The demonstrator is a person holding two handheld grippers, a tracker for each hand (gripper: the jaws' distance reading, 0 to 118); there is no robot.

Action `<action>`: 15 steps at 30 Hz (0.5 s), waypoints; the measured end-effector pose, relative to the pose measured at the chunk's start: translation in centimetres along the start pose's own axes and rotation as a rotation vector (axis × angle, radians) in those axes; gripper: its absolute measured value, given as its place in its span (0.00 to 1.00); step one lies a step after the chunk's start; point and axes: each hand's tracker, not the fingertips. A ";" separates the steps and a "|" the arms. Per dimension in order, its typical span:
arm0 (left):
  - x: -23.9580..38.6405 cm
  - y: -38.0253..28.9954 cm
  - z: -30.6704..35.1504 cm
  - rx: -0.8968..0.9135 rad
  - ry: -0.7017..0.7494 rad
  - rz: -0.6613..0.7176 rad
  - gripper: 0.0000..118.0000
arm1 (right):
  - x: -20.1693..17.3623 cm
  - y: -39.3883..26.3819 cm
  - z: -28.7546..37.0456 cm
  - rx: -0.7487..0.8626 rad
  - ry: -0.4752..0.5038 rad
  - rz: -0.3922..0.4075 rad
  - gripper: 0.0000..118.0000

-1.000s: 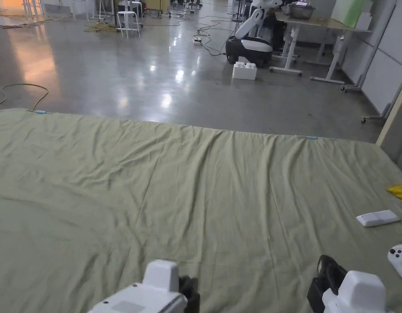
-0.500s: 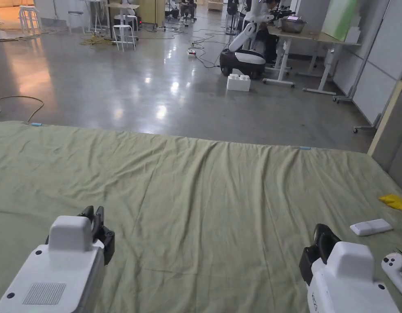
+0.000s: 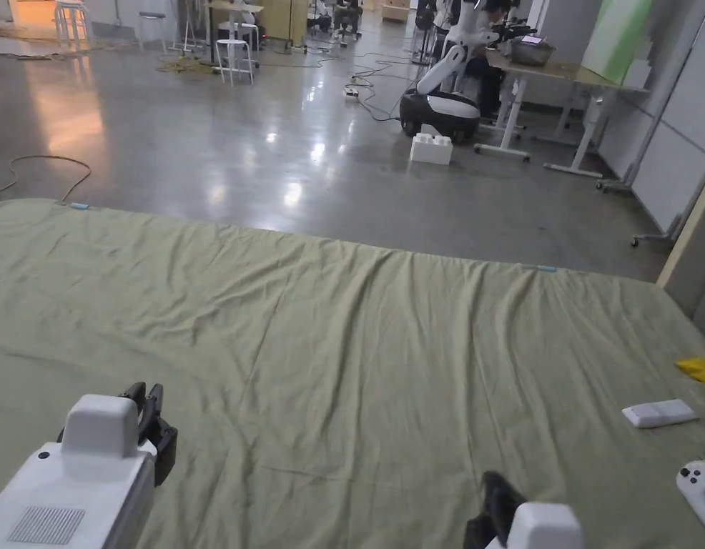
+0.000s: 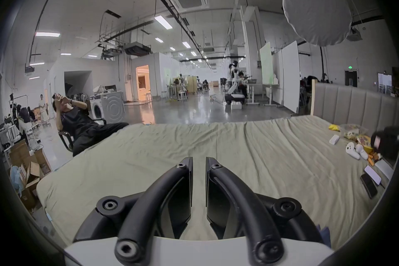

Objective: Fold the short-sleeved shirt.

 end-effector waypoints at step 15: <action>-5.2 -9.0 1.9 -0.365 -0.158 0.234 0.24 | -9.3 -13.3 -2.6 -0.304 0.059 0.117 0.02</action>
